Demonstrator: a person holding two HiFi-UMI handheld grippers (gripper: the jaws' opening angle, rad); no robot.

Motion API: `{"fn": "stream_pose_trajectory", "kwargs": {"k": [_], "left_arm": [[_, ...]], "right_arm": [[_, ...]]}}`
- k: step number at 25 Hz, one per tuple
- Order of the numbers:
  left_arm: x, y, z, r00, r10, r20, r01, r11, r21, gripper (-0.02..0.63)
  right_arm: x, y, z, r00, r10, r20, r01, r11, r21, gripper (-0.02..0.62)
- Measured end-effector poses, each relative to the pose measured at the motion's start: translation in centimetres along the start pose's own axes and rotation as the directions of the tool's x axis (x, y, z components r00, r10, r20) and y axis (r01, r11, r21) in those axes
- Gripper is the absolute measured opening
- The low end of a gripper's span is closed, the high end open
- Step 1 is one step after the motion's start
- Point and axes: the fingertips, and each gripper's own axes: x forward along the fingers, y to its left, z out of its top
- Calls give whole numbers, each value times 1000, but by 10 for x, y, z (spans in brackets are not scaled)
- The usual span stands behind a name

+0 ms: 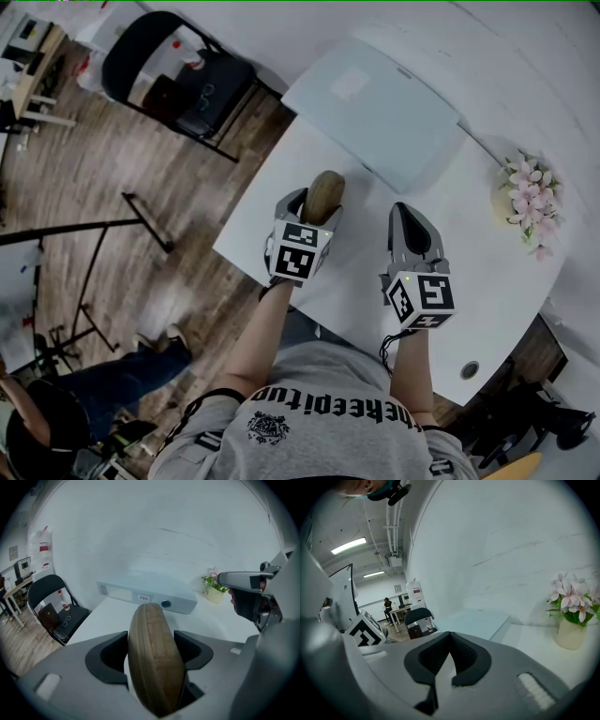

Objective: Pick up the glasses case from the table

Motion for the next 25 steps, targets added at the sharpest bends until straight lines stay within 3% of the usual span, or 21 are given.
{"fn": "stream_pose_trajectory", "kwargs": {"k": [12, 25], "left_arm": [[-5, -1, -1, 1000, 10, 9, -9, 1000, -8, 305], [-46, 4, 24, 987, 0, 163, 14, 997, -81, 304]], "right_arm": [[-4, -4, 4, 1000, -19, 12, 19, 1000, -7, 3], [-12, 18, 11, 999, 3, 33, -2, 999, -36, 2]]}}
